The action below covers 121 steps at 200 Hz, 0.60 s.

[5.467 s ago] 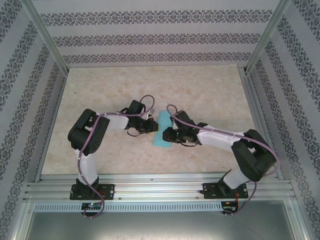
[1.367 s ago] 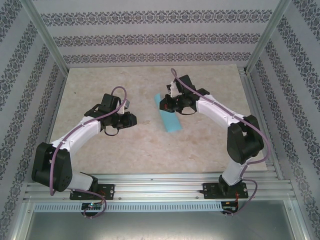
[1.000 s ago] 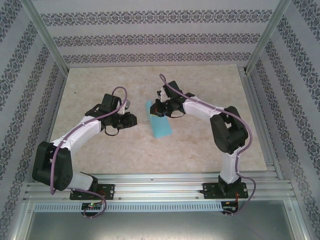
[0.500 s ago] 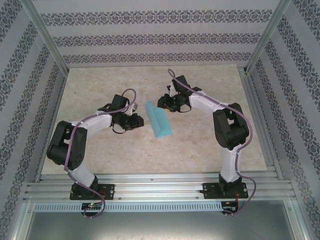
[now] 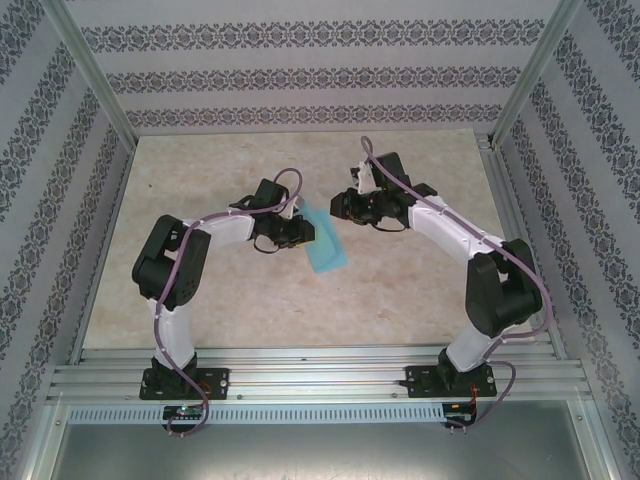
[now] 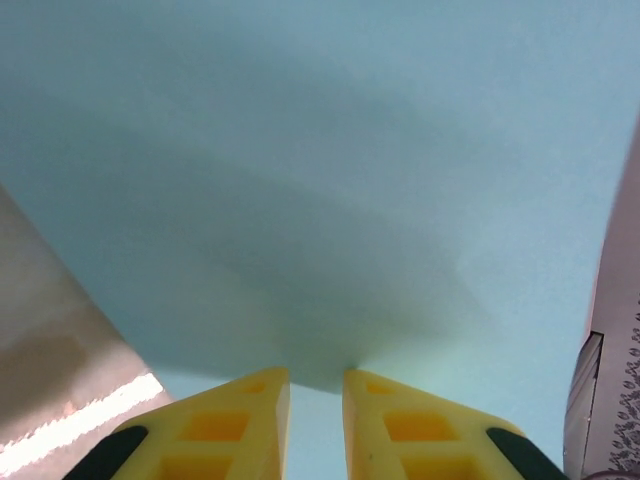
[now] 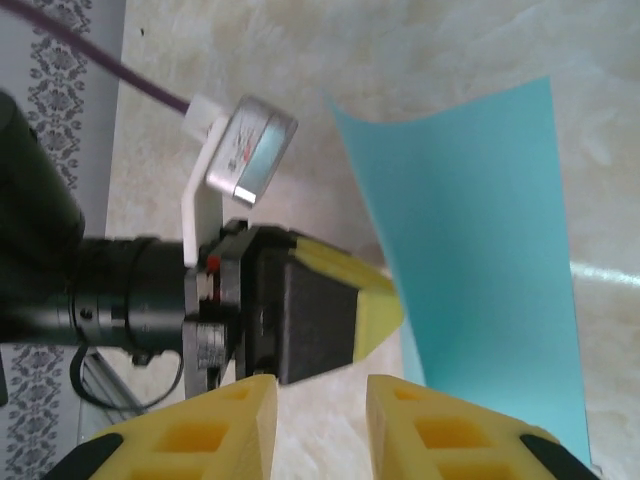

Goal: Fold a paper plane with a square sheet of paper (fold left side to right side)

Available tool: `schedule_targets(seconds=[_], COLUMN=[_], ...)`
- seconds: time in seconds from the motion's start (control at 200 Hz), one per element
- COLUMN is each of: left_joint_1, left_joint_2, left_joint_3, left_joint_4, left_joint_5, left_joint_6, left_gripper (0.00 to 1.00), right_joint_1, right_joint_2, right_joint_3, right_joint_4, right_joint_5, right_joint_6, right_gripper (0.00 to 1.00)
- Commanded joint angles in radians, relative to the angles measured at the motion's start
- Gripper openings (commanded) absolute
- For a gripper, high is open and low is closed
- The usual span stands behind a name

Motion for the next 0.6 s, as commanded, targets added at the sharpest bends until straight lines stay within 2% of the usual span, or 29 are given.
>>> schedule_targets(seconds=[0.0,0.17,0.599], left_joint_1=[-0.022,-0.042,-0.055], left_joint_2=[0.028,0.062,0.082], left_joint_3=[0.041,0.083,0.104], left_joint_4=[0.006,-0.037,-0.105], left_joint_5=[0.006,-0.006,-0.051], left_joint_6=[-0.001,0.022,0.057], left_gripper=[0.21,0.21,0.21], right_joint_1=[0.002,0.014,0.068], right_joint_2=[-0.036,-0.001,0.149], right_joint_3=[-0.093,-0.139,-0.131], right_joint_4=[0.094,0.136,0.168], right_joint_5=[-0.066,-0.090,-0.026], right_joint_6=[0.044,0.052,0.056], right_gripper=[0.27,0.24,0.22])
